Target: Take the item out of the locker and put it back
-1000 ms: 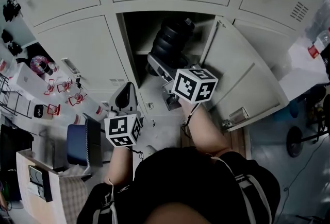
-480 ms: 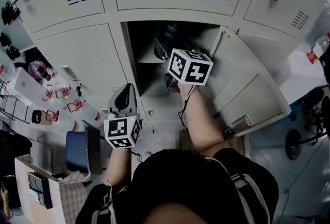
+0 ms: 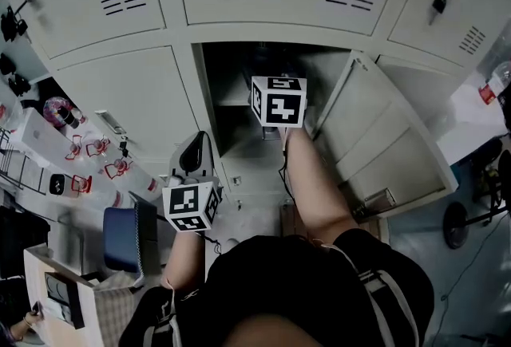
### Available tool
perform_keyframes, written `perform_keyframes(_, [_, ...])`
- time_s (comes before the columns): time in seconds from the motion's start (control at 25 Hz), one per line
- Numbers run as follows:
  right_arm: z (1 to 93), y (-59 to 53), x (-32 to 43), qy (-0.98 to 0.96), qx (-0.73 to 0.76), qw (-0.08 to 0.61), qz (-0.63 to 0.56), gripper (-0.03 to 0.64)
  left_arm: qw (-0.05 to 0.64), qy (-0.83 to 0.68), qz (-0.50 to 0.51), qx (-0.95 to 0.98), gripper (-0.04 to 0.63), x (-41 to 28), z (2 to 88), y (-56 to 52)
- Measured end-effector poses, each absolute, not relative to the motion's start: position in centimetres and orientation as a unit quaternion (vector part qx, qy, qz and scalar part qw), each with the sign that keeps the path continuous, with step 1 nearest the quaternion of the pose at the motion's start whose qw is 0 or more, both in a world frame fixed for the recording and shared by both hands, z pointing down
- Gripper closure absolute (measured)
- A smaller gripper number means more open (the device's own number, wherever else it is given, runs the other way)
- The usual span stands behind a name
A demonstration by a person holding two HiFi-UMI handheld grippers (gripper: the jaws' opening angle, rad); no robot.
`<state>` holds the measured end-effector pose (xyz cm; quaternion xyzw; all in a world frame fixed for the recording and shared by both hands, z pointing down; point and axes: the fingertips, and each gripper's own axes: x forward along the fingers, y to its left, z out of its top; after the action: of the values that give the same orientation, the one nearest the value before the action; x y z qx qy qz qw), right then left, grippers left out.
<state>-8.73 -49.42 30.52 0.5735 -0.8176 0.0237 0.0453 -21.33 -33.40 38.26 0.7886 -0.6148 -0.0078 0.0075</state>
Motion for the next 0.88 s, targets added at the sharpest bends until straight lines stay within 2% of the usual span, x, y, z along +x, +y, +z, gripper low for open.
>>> perform_keyframes(0.32, [30.4, -49.5, -8.7, -0.831, 0.555, 0.028, 0.028, 0.225, 0.008, -0.607, -0.006, 0.794, 0.583, -21.0, 38.4, -34.4])
perform_keyframes(0.48, [29.7, -48.9, -8.3, -0.835, 0.549, -0.003, 0.026, 0.195, 0.008, -0.602, -0.002, 0.798, 0.583, -20.5, 38.5, -34.8])
perform_keyframes(0.68, [28.7, -46.6, -7.7, -0.834, 0.55, -0.028, -0.018, 0.194, 0.009, -0.601, 0.001, 0.799, 0.583, -20.3, 38.6, -35.3])
perform_keyframes(0.76, [28.7, -45.1, -7.6, -0.832, 0.551, -0.031, -0.052, 0.231, 0.009, -0.602, 0.002, 0.799, 0.583, -20.2, 38.7, -35.6])
perform_keyframes(0.88, [29.3, -42.7, -6.7, -0.821, 0.563, -0.053, -0.081, 0.373, 0.01, -0.603, 0.0, 0.798, 0.583, -20.2, 38.7, -35.9])
